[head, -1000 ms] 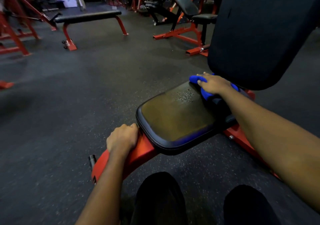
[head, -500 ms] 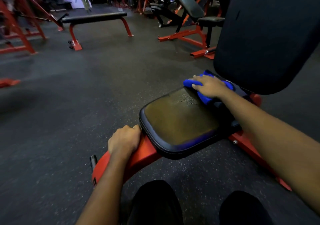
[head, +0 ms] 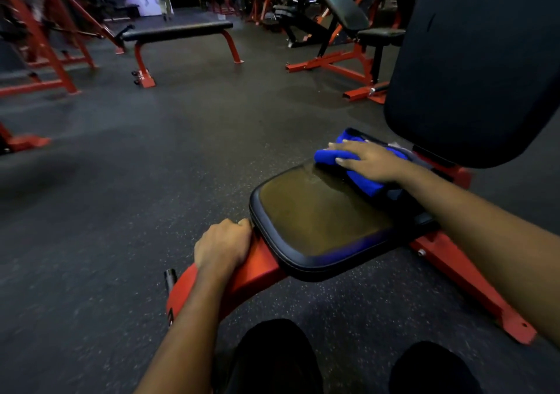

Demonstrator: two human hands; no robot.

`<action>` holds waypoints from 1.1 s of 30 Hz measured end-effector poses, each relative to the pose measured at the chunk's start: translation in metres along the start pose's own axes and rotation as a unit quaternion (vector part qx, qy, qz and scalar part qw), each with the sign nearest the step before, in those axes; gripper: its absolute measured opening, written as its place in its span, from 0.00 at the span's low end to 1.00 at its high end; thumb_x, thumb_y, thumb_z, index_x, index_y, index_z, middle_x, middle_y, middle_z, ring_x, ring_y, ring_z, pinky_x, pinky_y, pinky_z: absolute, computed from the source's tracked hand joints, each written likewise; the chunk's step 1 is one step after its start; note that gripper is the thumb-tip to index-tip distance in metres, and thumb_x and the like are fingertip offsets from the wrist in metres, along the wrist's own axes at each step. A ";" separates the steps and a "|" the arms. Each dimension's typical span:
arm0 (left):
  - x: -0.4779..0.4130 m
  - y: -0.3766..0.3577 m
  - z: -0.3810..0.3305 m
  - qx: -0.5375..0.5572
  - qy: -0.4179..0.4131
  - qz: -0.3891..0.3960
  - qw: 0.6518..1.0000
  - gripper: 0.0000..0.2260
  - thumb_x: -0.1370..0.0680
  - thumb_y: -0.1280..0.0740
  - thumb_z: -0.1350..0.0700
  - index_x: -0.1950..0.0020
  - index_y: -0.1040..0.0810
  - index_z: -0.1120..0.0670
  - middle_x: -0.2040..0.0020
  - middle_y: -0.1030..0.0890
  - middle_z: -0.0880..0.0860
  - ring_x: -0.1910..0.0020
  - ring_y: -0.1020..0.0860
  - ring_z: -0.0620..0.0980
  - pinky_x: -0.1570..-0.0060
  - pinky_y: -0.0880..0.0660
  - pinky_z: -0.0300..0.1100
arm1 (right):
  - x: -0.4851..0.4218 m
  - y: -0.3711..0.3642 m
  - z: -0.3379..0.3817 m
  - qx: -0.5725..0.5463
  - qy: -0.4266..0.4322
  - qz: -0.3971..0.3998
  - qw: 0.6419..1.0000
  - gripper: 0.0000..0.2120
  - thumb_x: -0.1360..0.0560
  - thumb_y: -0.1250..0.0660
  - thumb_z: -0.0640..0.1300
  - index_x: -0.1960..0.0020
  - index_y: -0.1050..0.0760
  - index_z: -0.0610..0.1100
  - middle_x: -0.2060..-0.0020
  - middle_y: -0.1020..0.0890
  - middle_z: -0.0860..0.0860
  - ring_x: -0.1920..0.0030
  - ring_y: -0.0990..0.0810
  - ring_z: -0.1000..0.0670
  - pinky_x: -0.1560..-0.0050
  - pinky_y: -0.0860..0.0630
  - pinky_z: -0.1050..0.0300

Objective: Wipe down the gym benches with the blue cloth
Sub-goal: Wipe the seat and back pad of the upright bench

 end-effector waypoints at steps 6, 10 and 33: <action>0.000 0.000 -0.001 0.006 0.005 -0.002 1.000 0.23 0.21 0.49 0.45 0.41 0.22 0.57 0.39 0.21 0.62 0.41 0.23 0.61 0.48 0.30 0.50 | -0.027 0.010 0.008 0.072 -0.140 -0.026 0.987 0.19 0.17 0.46 0.58 0.30 0.30 0.54 0.29 0.28 0.51 0.28 0.33 0.44 0.29 0.43 0.45; 0.003 -0.002 0.000 0.008 0.005 -0.002 1.000 0.23 0.21 0.48 0.46 0.42 0.22 0.58 0.39 0.21 0.62 0.41 0.23 0.61 0.47 0.30 0.50 | -0.022 -0.018 0.048 0.056 0.010 0.014 0.998 0.20 0.18 0.43 0.55 0.28 0.31 0.52 0.27 0.30 0.56 0.26 0.34 0.51 0.25 0.47 0.47; 0.002 -0.001 0.000 0.010 0.007 -0.006 1.000 0.23 0.22 0.48 0.45 0.40 0.22 0.58 0.38 0.21 0.61 0.40 0.23 0.61 0.46 0.30 0.51 | -0.005 -0.006 0.014 -0.006 -0.074 -0.014 0.997 0.23 0.18 0.45 0.59 0.25 0.35 0.56 0.26 0.32 0.53 0.25 0.36 0.44 0.25 0.44 0.49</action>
Point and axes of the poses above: each hand's wrist, its own x-axis away from the middle knuckle, its own y-axis out of the back of the hand, z = x × y, the point moved 2 cm from there along -x, towards the middle knuckle
